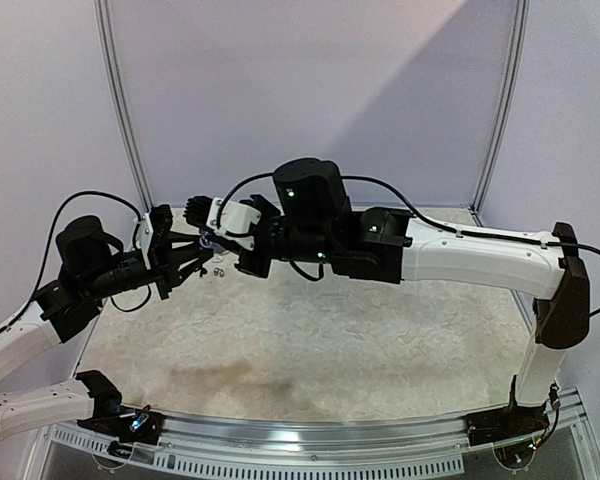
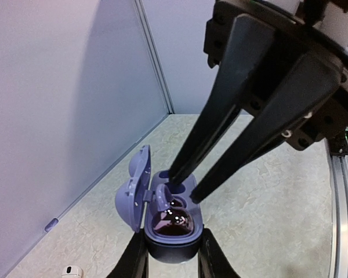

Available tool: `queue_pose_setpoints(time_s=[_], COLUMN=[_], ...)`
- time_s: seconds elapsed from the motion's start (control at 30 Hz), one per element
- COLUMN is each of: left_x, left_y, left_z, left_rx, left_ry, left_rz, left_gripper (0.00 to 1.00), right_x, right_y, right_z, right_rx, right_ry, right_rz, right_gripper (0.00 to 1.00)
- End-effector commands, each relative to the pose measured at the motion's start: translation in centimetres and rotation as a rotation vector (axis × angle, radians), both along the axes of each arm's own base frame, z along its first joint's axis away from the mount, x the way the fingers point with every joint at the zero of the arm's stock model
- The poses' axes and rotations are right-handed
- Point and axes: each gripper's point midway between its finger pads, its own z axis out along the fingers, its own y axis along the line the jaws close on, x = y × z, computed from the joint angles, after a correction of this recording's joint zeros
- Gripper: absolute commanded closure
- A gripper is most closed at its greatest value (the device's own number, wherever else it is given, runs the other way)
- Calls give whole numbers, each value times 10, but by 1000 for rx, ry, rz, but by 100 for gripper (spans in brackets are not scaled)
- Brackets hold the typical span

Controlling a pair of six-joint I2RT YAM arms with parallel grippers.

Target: Insert the wireless bluetooth earbuds into the charging case

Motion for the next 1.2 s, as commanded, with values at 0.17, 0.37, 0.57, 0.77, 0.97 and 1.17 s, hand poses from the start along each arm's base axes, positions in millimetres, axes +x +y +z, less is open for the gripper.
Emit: queue_pose_setpoints(time_s=[0.17,0.37,0.57,0.77,0.97,1.17], left_x=[-2,3,3,4,16,5], left_y=[-1,1,0,1,8,-1], left_z=[5,8,12,11,6,19], left_rx=[-3,-28,-46,-49,-88,-153], left_ry=[-12,0,8,21,107,140], left_rz=[-10,22,18,27,99,12], left_gripper=[100,100,100,100,100,100], right_x=[14,12,11,13,4,-6], right_y=[8,5,5,4,-9,-59], right_z=[-25,-42,-52,-56,-7,55], right_rx=[-41,-77,-94,-104,10,142], right_ry=[43,67,76,87,109,269], right_rz=[-26,-24,-19,-35,22,189], right_gripper=[94,97,97,97,95,72])
